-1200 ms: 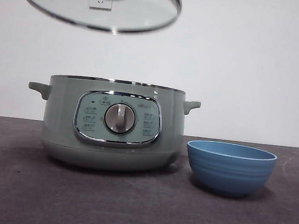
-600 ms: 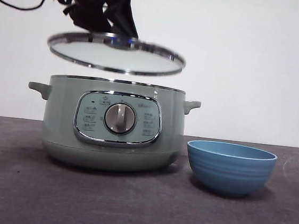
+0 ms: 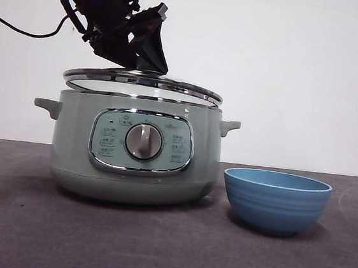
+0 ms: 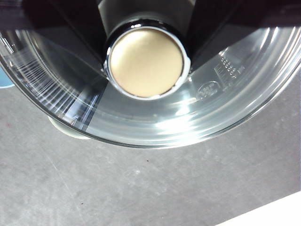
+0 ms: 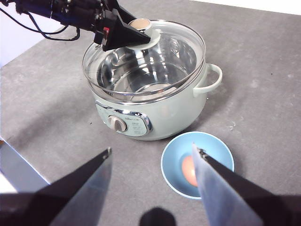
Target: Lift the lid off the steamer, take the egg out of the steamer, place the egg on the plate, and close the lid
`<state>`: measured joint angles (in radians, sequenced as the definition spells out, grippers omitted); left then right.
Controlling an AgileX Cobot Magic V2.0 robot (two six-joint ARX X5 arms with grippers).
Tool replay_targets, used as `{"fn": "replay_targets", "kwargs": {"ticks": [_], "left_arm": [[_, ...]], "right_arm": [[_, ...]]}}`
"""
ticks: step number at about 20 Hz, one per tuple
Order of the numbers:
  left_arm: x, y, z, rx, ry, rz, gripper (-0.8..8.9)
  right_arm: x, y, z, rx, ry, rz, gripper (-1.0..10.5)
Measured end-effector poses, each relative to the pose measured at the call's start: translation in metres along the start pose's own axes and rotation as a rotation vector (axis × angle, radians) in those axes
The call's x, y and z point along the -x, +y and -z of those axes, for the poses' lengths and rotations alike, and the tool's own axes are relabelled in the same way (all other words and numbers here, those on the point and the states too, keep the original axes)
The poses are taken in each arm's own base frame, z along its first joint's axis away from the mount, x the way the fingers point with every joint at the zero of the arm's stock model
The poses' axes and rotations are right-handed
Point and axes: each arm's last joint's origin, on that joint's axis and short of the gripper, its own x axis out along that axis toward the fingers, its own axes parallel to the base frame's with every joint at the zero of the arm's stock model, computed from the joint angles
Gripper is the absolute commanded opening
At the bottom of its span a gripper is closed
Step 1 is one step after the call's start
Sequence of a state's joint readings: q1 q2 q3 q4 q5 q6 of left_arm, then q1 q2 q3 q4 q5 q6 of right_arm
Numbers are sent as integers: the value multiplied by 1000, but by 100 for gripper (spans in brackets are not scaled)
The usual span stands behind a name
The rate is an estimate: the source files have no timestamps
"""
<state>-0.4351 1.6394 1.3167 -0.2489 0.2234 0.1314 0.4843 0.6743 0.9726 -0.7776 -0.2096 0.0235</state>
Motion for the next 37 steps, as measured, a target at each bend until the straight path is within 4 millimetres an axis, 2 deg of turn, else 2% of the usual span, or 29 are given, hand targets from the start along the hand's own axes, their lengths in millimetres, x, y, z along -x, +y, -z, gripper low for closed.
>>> {"fn": "replay_targets", "kwargs": {"ticks": [12,13,14,17,23,27,29,31,35,37], "left_arm": [[-9,1,6,-12,53,11,-7],[-9,1,6,-12,63,12,13],[-8,1,5,-13,72,11,75],[-7,1,5,-14,88,13,486],[-6,0,6,7,103,20,502],[4,-2,5,21,114,20,502],[18,-5,0,30,95,17,502],[42,-9,-9,30,55,11,501],[104,-23,-14,40,54,25,500],[143,-33,-12,53,52,51,494]], "right_arm": [[0,0,-1,-3,-7,0,287],[0,0,-1,-3,-7,0,287],[0,0,-1,-3,-7,0,287],[0,0,-1,-3,-7,0,287],[0,0,0,-6,-1,0,287],[0,0,1,-9,13,0,288],[0,0,2,-10,17,0,288],[0,0,2,-11,22,1,288],[0,0,4,-15,38,1,284],[0,0,6,-19,60,2,284]]}}
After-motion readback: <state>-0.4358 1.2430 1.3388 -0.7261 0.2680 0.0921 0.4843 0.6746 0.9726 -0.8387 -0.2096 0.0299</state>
